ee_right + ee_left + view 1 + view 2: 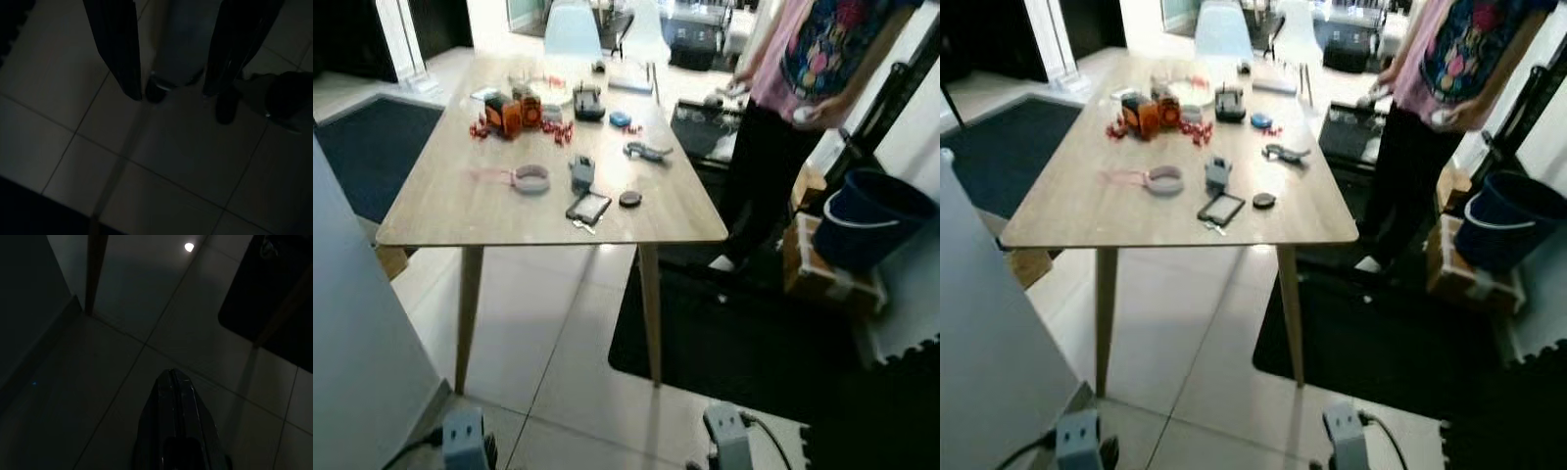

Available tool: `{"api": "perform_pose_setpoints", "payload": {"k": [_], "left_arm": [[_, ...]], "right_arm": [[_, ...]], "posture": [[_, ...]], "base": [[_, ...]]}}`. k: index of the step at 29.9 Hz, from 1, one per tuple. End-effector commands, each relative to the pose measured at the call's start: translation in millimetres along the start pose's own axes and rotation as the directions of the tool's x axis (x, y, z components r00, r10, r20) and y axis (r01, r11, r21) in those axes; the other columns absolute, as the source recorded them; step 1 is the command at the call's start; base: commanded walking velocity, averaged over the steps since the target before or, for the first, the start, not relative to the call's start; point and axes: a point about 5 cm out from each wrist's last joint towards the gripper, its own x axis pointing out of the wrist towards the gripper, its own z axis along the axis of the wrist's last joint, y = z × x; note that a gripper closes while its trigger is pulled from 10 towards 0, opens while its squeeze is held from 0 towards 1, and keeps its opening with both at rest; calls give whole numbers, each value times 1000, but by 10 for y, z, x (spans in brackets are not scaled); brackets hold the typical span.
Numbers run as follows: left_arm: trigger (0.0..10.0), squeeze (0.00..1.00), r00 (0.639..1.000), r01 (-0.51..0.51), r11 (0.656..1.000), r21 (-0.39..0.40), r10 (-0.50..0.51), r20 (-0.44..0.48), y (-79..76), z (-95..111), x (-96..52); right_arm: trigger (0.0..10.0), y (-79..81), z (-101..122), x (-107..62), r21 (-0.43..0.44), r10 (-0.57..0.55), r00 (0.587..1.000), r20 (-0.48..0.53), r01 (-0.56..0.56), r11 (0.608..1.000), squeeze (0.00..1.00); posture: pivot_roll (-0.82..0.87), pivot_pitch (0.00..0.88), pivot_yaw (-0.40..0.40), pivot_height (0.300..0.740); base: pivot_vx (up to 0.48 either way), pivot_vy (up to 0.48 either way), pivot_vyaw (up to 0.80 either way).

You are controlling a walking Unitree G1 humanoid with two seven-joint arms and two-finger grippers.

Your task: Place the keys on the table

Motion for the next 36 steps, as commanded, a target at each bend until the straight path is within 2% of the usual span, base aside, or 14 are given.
{"api": "perform_pose_setpoints", "payload": {"k": [1, 9, 14, 18, 36], "left_arm": [[10000, 0, 1000, -1, 1000, 5, 1, 4, 17, 3, -2], [10000, 0, 1000, 1, 1000, 4, -1, 5, 4, -6, -9], [10000, 0, 1000, 0, 1000, 3, 0, 4, -3, -18, -17], [10000, 0, 1000, 0, 1000, 3, 0, 4, -3, -19, -18], [10000, 0, 1000, -9, 1000, 4, 9, 9, 16, -9, -17]], "right_arm": [[10000, -46, 7, -12, -3, -10, 1000, 1, 10, 1000, 0], [10000, -59, 12, -16, -14, -8, 1000, 1, 8, 1000, 0], [10000, -50, 30, -15, -83, 16, 1000, -1, -16, 996, 0], [10000, -45, 31, -14, -88, 20, 1000, -2, -20, 996, 0], [10000, -2, 18, -4, -98, 39, 999, -10, -40, 994, 0]], "posture": [[84, 47, -85, 740], [84, 43, -90, 740], [83, 36, -91, 740], [83, 36, -91, 740], [88, 40, -91, 740]], "base": [[0, 0, 0], [0, 0, 0], [0, 0, 0], [0, 0, 0], [0, 0, 800]]}}
